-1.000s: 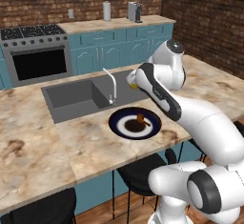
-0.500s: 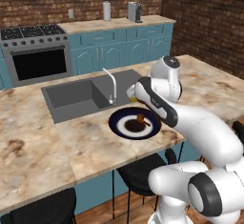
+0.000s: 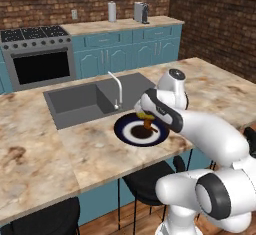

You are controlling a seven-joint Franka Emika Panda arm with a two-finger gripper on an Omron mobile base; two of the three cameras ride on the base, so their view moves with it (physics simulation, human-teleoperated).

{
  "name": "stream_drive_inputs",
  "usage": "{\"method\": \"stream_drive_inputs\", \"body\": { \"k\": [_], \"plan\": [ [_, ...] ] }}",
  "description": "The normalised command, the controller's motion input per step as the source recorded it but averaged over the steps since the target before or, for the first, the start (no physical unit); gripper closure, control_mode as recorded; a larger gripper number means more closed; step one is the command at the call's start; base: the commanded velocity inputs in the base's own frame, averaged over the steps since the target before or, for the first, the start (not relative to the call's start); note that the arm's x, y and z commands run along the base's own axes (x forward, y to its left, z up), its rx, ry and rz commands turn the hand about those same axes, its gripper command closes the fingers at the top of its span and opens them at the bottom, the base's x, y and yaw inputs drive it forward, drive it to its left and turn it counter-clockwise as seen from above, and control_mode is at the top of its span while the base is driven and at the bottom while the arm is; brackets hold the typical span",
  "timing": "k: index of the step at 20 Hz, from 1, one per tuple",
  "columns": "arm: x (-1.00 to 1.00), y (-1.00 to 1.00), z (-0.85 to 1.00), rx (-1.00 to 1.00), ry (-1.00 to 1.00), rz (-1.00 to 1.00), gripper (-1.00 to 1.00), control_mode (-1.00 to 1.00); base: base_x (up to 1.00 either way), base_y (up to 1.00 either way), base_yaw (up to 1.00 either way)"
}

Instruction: Take the cheese, chicken drumstick, and onion from the fridge and place them on the plate on the dining counter to create an appetizer plate.

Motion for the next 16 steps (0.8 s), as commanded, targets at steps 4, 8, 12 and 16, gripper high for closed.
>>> {"method": "stream_drive_inputs", "body": {
  "k": [4, 8, 12, 16],
  "plan": [
    [0.19, -0.03, -0.33, 0.00, 0.17, 0.00, 1.00, -1.00, 0.00, 0.00, 0.00],
    [0.19, 0.00, -0.44, 0.00, 0.08, 0.00, 1.00, -1.00, 0.00, 0.00, 0.00],
    [0.23, 0.00, -0.46, 0.00, 0.04, 0.00, 1.00, -1.00, 0.00, 0.00, 0.00],
    [0.24, 0.00, -0.48, 0.00, 0.00, 0.00, 1.00, -1.00, 0.00, 0.00, 0.00]
  ]
}}
